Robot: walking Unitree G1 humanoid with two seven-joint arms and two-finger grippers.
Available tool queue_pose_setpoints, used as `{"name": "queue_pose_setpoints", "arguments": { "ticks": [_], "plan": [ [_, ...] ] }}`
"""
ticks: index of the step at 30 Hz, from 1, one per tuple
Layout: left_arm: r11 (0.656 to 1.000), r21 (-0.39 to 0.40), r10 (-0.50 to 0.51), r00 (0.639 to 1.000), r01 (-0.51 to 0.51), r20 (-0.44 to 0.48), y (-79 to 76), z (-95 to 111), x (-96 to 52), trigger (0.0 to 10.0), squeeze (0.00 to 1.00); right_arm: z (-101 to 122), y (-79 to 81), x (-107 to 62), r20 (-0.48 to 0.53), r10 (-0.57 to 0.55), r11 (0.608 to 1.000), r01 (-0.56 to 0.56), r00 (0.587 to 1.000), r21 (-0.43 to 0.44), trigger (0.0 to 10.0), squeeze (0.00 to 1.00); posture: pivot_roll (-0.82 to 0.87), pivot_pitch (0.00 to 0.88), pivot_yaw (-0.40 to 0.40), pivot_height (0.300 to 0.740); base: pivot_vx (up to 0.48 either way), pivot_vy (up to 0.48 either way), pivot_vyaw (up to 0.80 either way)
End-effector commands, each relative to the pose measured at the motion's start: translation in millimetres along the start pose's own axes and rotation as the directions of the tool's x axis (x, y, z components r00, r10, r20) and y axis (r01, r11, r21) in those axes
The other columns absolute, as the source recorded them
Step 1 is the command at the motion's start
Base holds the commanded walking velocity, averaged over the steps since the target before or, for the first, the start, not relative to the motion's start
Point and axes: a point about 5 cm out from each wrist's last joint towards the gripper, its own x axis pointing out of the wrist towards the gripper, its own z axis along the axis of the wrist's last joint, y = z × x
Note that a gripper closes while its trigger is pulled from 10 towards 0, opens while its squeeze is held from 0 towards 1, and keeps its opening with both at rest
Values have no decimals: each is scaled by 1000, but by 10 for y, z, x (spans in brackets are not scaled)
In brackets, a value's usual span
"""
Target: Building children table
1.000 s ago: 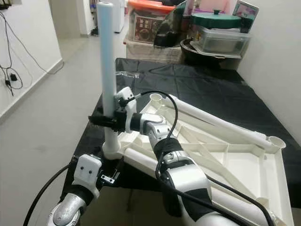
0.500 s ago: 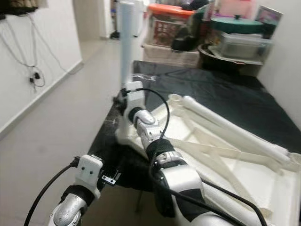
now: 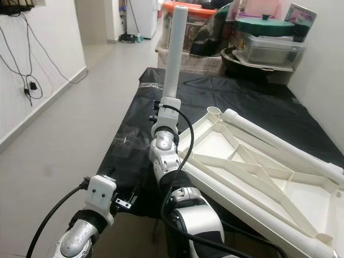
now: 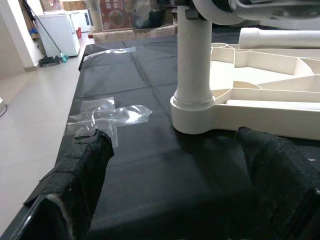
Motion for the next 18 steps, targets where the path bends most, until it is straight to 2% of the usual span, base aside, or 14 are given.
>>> {"name": "queue_pose_setpoints", "arguments": {
  "ticks": [1,2,5,6,7,8,9,10,12,13,15,16,18],
  "plan": [
    [1000,-5,-4,1000,4,-14,-14,-19,5,10000,0,-61,51,-35,-10,40,999,-40,999,15,10000,1000,62,4,-100,740,0,0,0],
    [1000,-5,-4,1000,4,-15,-11,-20,7,10000,0,-22,79,-18,6,109,994,-109,994,20,10000,1000,59,5,-97,740,0,0,0],
    [1000,-5,-4,1000,4,-15,-11,-20,7,10000,0,-22,79,-18,6,109,994,-109,994,20,10000,1000,59,5,-97,740,0,0,0],
    [1000,-6,-5,1000,5,-14,-9,-20,10,10000,0,15,123,-8,14,198,979,-198,980,43,10000,0,58,5,-96,740,0,0,0],
    [1000,-6,-5,1000,5,-14,-9,-20,10,10000,0,15,123,-8,14,198,979,-198,980,43,10000,0,58,5,-96,740,0,0,0],
    [1000,-6,-5,1000,5,-14,-8,-21,15,10000,0,71,156,20,18,346,937,-347,938,47,10000,0,56,6,-96,740,0,0,0],
    [1000,-6,-5,1000,5,-14,-8,-21,15,10000,0,71,156,20,18,346,937,-347,938,47,10000,0,56,6,-96,740,0,0,0],
    [1000,-6,-5,1000,5,-14,-8,-20,20,10000,0,107,162,38,-1,499,867,-499,867,-1,10000,0,56,8,-97,740,0,0,0],
    [1000,-6,-5,1000,5,-14,-8,-20,20,10000,0,107,162,38,-1,499,867,-499,867,-1,10000,0,56,8,-97,740,0,0,0],
    [1000,-6,-5,1000,5,-13,-9,-19,21,10000,0,116,149,40,-52,638,768,-640,768,-29,10000,0,56,9,-98,740,0,0,0],
    [1000,-6,-5,1000,5,-13,-9,-19,21,10000,0,116,149,40,-52,638,768,-640,768,-29,10000,0,56,9,-98,740,0,0,0],
    [1000,-6,-4,1000,4,-13,-9,-18,22,10000,0,109,127,29,-118,737,666,-745,665,-41,10000,0,56,10,-97,740,0,0,0],
    [1000,-6,-4,1000,4,-13,-9,-18,22,10000,0,109,127,29,-118,737,666,-745,665,-41,10000,0,56,10,-97,740,0,0,0]
  ]
}}
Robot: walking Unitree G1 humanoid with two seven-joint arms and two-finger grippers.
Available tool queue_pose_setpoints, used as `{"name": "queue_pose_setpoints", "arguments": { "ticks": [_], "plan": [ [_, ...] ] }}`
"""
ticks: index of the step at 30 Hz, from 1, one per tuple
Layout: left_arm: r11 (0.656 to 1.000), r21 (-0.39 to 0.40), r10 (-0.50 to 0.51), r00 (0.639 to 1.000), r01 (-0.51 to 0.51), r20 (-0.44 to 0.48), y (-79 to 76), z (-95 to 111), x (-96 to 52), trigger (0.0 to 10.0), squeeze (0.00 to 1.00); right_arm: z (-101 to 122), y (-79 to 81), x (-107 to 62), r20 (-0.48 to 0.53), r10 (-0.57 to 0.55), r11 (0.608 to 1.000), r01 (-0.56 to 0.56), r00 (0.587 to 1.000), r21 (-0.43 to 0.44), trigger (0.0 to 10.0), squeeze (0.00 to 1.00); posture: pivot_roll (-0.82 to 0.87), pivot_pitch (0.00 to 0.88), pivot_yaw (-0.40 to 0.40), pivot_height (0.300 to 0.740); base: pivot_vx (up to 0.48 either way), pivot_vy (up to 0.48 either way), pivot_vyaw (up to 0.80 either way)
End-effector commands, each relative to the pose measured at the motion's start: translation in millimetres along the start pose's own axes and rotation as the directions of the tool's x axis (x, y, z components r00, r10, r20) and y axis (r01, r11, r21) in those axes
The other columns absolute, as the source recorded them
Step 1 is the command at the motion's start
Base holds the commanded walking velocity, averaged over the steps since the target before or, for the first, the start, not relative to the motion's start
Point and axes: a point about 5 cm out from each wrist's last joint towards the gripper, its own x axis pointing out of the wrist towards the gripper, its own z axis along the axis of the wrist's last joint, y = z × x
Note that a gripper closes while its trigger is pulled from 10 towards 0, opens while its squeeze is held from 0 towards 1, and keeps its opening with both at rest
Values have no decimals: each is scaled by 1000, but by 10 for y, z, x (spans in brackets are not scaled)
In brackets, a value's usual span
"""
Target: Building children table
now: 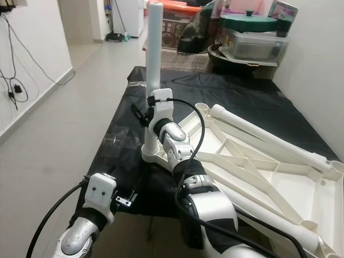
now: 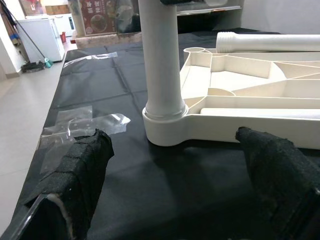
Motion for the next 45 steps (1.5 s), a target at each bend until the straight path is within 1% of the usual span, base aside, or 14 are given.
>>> {"name": "queue_pose_setpoints", "arguments": {
  "ticks": [1,10,11,13,20,22,25,27,34,41,42,43,44,45],
  "plan": [
    [1000,-8,-1,1000,0,-23,-11,-38,-7,10000,0,-76,147,27,-112,208,977,-211,972,-18,10000,0,59,13,-100,740,0,0,0],
    [1000,-7,3,1000,-3,-23,-21,-34,-26,10000,0,-110,346,-5,-199,526,847,-532,827,28,10000,0,72,0,-111,740,0,0,0],
    [1000,-6,1,1000,-1,-25,-32,-42,-43,10000,0,-106,419,-4,-193,593,801,-597,782,45,471,0,77,0,-113,740,0,0,0],
    [1000,-6,-1,1000,0,-27,-43,-50,-59,10000,0,-111,469,-4,-188,632,771,-634,752,55,0,0,79,0,-112,740,0,0,0],
    [1000,-7,-3,1000,3,-30,-55,-59,-77,10000,0,-128,446,13,-147,567,821,-570,811,24,0,0,76,0,-112,740,0,0,0],
    [1000,-9,-4,1000,3,-30,-52,-57,-73,10000,0,-124,318,66,-132,337,940,-342,932,-16,0,0,75,0,-110,740,0,0,0],
    [1000,-10,-4,1000,4,-30,-52,-54,-71,10000,0,-111,130,71,-119,60,996,-67,991,-55,0,0,69,0,-107,740,0,0,0],
    [1000,-10,-5,1000,5,-31,-47,-56,-68,10000,0,-96,-162,-17,-85,-313,948,306,946,-89,0,0,65,0,-102,740,0,0,0],
    [1000,-8,-13,999,13,-32,-47,-61,-62,10000,0,-236,-407,-286,-57,-755,654,757,653,5,0,0,68,0,-100,740,0,0,0],
    [1000,-6,-11,999,11,-33,-45,-61,-56,10000,0,-353,-81,-170,-70,-744,662,747,664,57,0,0,71,0,-102,740,0,0,0],
    [1000,-6,-10,999,10,-33,-46,-62,-55,10000,0,-360,4,-117,-70,-718,689,722,692,63,9294,0,70,0,-102,740,0,0,0],
    [1000,-6,-10,999,10,-33,-46,-62,-55,10000,0,-360,4,-117,-70,-718,689,722,692,63,9294,0,70,0,-102,740,0,0,0],
    [1000,-6,-9,999,9,-32,-45,-62,-54,10000,0,-357,69,-77,-58,-686,722,688,725,66,10000,1000,67,0,-105,740,0,0,0],
    [1000,-6,-9,999,9,-32,-45,-62,-54,10000,0,-357,69,-77,-58,-686,722,688,725,66,10000,1000,67,0,-105,740,0,0,0]
  ]
}}
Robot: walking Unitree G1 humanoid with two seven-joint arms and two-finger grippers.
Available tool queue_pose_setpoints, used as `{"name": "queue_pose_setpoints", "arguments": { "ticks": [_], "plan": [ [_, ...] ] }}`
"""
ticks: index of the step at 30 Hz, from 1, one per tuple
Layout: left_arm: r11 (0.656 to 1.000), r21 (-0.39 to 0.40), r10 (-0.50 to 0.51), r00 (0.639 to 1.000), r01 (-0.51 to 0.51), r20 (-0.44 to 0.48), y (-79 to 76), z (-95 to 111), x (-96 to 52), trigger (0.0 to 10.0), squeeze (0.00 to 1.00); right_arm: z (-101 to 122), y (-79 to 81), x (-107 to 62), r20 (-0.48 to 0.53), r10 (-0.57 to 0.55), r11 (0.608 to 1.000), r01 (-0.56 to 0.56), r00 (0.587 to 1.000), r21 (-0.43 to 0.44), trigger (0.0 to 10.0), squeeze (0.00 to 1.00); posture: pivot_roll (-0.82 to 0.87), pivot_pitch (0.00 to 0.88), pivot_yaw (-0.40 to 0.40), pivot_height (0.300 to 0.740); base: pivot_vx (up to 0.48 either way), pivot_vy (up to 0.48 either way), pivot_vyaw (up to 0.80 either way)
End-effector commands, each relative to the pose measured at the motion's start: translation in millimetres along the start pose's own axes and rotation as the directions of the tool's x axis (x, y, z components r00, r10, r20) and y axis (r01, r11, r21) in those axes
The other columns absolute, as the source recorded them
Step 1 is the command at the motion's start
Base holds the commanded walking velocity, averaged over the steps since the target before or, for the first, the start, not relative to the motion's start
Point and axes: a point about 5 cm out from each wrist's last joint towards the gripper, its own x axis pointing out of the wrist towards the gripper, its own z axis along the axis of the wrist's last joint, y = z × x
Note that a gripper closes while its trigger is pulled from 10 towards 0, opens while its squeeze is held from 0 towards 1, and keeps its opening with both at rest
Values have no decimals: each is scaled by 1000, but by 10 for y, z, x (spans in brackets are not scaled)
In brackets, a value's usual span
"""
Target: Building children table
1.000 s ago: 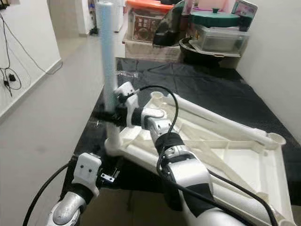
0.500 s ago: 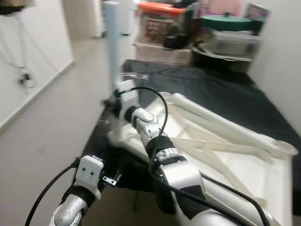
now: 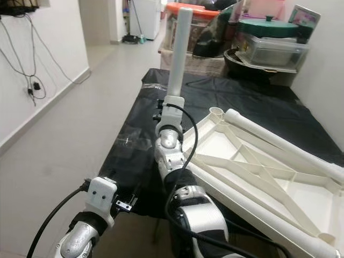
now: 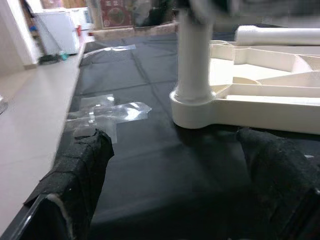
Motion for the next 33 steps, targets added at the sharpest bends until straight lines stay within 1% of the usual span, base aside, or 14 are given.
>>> {"name": "queue_pose_setpoints", "arguments": {
  "ticks": [1,3,4,10,12,14,15,18,20,21,24,26,27,33],
  "plan": [
    [1000,-1,-6,1000,6,-11,-19,-24,-2,10000,0,-39,68,-23,-1,59,998,-59,998,13,10000,1000,64,0,-103,740,0,0,0],
    [1000,-3,-6,1000,6,-11,-20,-24,0,10000,0,6,87,-13,30,105,994,-105,994,10,10000,863,65,0,-107,740,0,0,0],
    [1000,-4,-5,1000,5,-11,-20,-26,2,10000,0,45,115,-7,46,172,984,-174,984,35,10000,0,63,0,-107,740,0,0,0],
    [1000,-5,-5,1000,5,-10,-20,-26,6,10000,0,129,173,0,75,356,931,-361,931,59,10000,0,63,0,-107,740,0,0,0],
    [1000,-6,-4,1000,4,-9,-21,-25,12,10000,0,196,198,-9,-6,701,713,-701,713,-29,10000,0,59,0,-108,740,0,0,0],
    [1000,-6,-5,1000,5,-8,-22,-24,15,10000,0,214,166,-48,-97,844,522,-850,527,-72,10000,0,59,0,-106,740,0,0,0],
    [1000,-6,-5,1000,5,-8,-22,-24,15,10000,0,214,166,-48,-97,844,522,-850,527,-72,10000,0,59,0,-106,740,0,0,0],
    [1000,-6,-4,1000,4,-8,-21,-23,17,10000,0,191,157,-115,-197,919,331,-939,342,-91,10000,0,60,0,-106,740,0,0,0],
    [1000,-5,-4,1000,4,-7,-22,-22,16,10000,0,165,165,-151,-240,932,253,-962,271,-103,10000,0,65,0,-106,740,0,0,0],
    [1000,-5,-4,1000,4,-7,-22,-22,16,10000,0,165,165,-151,-240,932,253,-962,271,-103,10000,0,65,0,-106,740,0,0,0],
    [1000,-6,-2,1000,2,-6,-24,-15,12,10000,0,139,226,-222,-281,951,119,-991,131,-60,10000,0,70,0,-109,740,0,0,0],
    [1000,-6,-1,1000,1,-6,-24,-12,10,10000,0,146,247,-234,-275,956,99,-994,106,-41,10000,0,70,0,-109,740,0,0,0],
    [1000,-7,0,1000,-1,-6,-25,-9,7,10000,0,146,272,-259,-278,959,57,-998,61,-24,0,0,70,0,-110,740,0,0,0],
    [1000,-8,2,1000,-2,-6,-28,-5,4,10000,0,138,299,-284,-277,961,23,-1000,23,-3,0,0,70,0,-112,740,0,0,0]
  ]
}}
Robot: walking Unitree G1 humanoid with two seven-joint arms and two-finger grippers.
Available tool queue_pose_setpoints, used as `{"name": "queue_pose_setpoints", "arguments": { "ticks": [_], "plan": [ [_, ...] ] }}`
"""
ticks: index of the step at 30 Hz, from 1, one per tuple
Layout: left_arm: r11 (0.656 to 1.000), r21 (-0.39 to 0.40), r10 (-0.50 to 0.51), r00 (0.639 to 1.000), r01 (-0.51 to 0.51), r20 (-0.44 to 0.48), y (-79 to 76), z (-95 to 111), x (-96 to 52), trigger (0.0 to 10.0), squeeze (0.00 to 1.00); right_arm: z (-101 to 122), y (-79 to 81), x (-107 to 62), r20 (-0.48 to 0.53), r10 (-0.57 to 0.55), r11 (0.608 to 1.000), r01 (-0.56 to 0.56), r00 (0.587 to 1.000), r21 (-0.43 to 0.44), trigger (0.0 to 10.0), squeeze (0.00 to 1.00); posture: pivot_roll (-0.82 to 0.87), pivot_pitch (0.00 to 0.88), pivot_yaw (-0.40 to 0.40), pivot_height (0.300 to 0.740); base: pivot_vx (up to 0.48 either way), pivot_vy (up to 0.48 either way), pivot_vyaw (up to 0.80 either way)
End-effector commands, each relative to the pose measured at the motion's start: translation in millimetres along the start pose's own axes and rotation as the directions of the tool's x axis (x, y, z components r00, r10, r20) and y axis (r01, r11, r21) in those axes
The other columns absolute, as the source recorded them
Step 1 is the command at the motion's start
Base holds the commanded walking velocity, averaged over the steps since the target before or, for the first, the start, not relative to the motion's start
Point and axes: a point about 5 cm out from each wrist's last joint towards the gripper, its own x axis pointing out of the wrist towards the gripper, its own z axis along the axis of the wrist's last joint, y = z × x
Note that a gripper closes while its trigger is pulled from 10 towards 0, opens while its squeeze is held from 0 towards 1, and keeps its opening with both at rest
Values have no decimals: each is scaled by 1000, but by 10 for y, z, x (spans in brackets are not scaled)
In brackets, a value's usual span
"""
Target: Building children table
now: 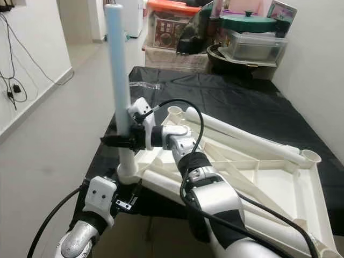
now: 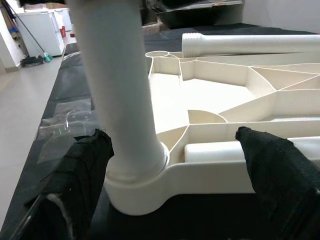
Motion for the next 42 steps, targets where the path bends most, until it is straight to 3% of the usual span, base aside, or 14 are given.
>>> {"name": "queue_pose_setpoints", "arguments": {
  "ticks": [1,7,10,11,14,18,23,24,27,28,32,34,35,42],
  "plan": [
    [1000,-7,-1,1000,1,-5,-26,0,-5,10000,0,-71,50,64,-42,42,999,-41,998,18,0,0,72,0,-113,740,0,0,0],
    [1000,-8,0,1000,0,-4,-22,4,6,10000,0,-120,-145,19,-4,-385,923,385,923,-12,0,0,70,0,-114,740,0,0,0],
    [1000,-8,0,1000,0,-4,-12,2,9,10000,0,-111,-420,-272,-6,-841,540,840,541,50,0,0,59,0,-102,740,0,0,0],
    [1000,-8,0,1000,0,-4,-12,2,9,10000,0,-111,-420,-272,-6,-841,540,840,541,50,0,0,59,0,-102,740,0,0,0],
    [1000,-8,-2,1000,2,-5,-5,1,16,10000,0,-178,-519,-657,-32,-996,85,992,88,97,0,0,56,0,-103,740,0,0,0],
    [1000,-5,-2,1000,2,-5,-4,2,16,10000,0,-253,-453,-626,-73,-996,-54,981,-40,189,0,0,63,0,-103,740,0,0,0],
    [1000,-3,0,1000,0,-5,-4,4,15,10000,0,-270,-324,-305,-90,-996,-22,965,2,260,0,0,65,0,-105,740,0,0,0],
    [1000,-3,-1,1000,1,-5,-5,4,14,10000,0,-244,-305,-232,-67,-997,21,963,40,269,10000,0,64,0,-103,740,0,0,0],
    [1000,-3,-1,1000,1,-5,-8,3,13,10000,0,-208,-283,-153,-43,-997,45,963,59,266,10000,0,66,0,-109,740,0,0,0],
    [1000,-4,0,1000,0,-5,-8,1,12,10000,0,-167,-268,-101,-6,-996,89,958,94,273,10000,1000,65,0,-108,740,0,0,0],
    [1000,-4,0,1000,0,-5,-7,-1,11,10000,0,-138,-253,-69,18,-993,114,954,114,277,10000,1000,64,0,-107,740,0,0,0],
    [1000,-5,-3,1000,3,-6,-11,-7,8,10000,0,-38,-253,-62,115,-976,209,950,187,233,10000,976,61,0,-106,740,0,0,0],
    [1000,-5,-4,1000,4,-6,-11,-7,10,10000,0,-2,-266,-66,147,-956,282,933,254,223,10000,0,59,0,-102,740,0,0,0],
    [1000,-5,-4,1000,4,-6,-9,-9,25,10000,0,-4,-322,-125,151,-836,545,831,528,112,10000,0,56,0,-106,740,0,0,0]
  ]
}}
